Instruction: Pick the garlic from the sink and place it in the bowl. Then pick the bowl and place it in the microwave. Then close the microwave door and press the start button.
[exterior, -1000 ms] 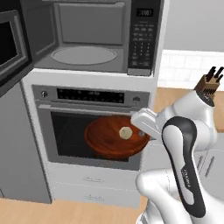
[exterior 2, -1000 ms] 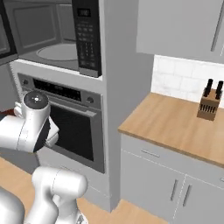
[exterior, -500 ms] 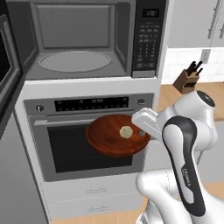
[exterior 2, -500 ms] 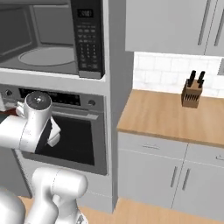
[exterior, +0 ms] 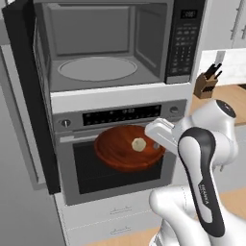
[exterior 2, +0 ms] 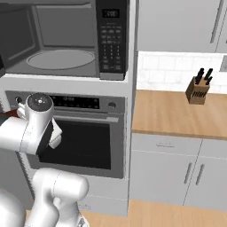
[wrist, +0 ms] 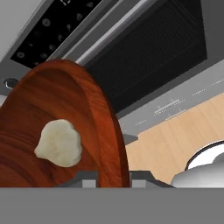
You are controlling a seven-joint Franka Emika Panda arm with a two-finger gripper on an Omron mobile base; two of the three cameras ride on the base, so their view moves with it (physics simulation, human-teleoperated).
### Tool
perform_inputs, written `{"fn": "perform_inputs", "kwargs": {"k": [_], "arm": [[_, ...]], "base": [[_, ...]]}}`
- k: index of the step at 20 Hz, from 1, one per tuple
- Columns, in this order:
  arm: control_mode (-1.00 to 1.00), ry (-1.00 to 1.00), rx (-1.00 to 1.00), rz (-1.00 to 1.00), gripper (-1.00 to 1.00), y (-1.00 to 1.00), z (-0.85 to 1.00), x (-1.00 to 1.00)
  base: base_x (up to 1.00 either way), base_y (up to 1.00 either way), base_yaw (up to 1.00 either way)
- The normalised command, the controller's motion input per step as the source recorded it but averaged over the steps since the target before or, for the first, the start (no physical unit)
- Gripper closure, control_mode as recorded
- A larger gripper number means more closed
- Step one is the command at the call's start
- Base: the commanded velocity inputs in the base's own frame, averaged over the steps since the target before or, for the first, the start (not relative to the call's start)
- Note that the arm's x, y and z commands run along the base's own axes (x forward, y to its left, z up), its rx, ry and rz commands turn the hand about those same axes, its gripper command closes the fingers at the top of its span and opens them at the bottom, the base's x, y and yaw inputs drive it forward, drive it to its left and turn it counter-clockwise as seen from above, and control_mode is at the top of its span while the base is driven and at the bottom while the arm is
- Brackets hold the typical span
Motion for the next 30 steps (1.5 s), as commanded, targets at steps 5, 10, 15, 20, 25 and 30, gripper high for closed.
{"fn": "perform_inputs", "kwargs": {"k": [5,10,15,20,25,30], "arm": [[1.0,0.0,0.0,0.0,1.0,0.0,0.0,0.0],[1.0,0.0,0.0,0.0,1.0,0.0,0.0,0.0],[1.0,0.0,0.0,0.0,1.0,0.0,0.0,0.0],[1.0,0.0,0.0,0.0,1.0,0.0,0.0,0.0],[1.0,0.0,0.0,0.0,1.0,0.0,0.0,0.0],[1.0,0.0,0.0,0.0,1.0,0.0,0.0,0.0]], "base": [[0.24,0.06,-0.1],[0.19,0.05,-0.01],[0.36,0.34,-0.02],[0.32,0.21,0.0],[0.4,0.33,0.0],[0.2,0.44,0.0]]}}
